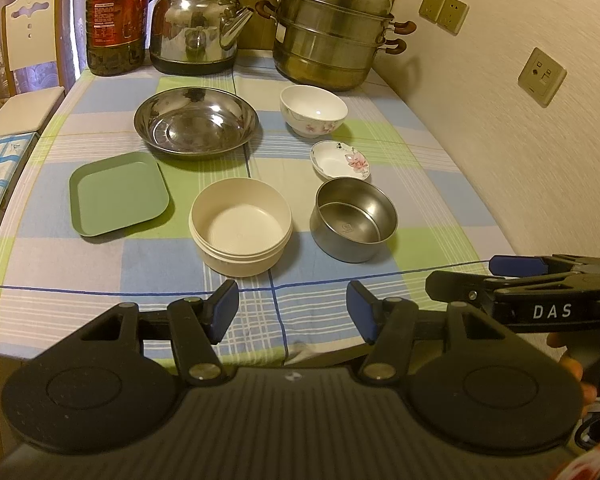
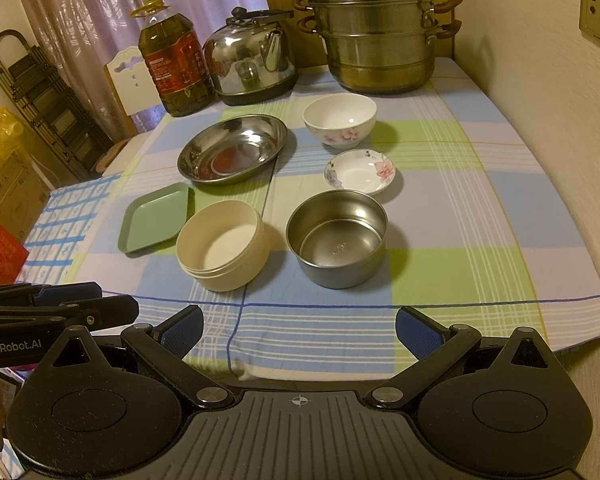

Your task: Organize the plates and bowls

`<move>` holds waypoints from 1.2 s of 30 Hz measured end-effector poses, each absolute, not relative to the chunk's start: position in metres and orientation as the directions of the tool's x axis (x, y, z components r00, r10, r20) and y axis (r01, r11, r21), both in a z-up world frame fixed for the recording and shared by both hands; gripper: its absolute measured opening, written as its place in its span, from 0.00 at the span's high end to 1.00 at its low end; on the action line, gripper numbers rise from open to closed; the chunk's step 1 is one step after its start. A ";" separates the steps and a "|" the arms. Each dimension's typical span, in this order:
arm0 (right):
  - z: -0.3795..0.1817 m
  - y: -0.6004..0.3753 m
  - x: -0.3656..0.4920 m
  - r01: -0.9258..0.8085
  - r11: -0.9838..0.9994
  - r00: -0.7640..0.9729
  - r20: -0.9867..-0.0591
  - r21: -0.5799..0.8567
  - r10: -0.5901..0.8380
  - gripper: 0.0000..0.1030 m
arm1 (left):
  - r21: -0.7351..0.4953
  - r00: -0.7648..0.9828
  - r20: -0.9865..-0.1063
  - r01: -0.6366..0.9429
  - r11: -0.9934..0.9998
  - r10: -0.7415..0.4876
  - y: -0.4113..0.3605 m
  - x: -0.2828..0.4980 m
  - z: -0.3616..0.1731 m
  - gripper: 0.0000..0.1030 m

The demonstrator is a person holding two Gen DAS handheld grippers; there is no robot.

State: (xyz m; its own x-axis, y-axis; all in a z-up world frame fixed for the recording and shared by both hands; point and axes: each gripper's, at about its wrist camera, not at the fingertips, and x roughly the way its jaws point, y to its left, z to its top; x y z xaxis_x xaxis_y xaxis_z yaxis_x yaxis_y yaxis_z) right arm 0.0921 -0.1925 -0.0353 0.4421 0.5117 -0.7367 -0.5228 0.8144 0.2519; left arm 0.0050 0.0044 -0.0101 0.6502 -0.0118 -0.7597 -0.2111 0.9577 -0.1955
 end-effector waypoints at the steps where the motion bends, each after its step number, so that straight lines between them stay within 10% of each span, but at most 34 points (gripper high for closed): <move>1: -0.035 -0.193 0.092 -0.523 0.814 0.442 -0.737 0.252 0.512 0.01 | -0.195 0.650 -0.760 -0.211 0.958 -0.012 0.004 0.005 -0.010 0.44; 36: -0.034 -0.196 0.092 -0.524 0.814 0.444 -0.735 0.252 0.514 0.01 | -0.201 0.650 -0.760 -0.211 0.957 -0.016 0.004 0.005 -0.009 0.44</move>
State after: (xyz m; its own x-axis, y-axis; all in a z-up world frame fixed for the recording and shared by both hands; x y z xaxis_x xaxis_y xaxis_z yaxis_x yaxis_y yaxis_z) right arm 0.0917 -0.1958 -0.0343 0.4435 0.5135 -0.7345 -0.5239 0.8135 0.2524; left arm 0.0050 0.0042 -0.0091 0.6496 -0.0160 -0.7601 -0.2112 0.9566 -0.2006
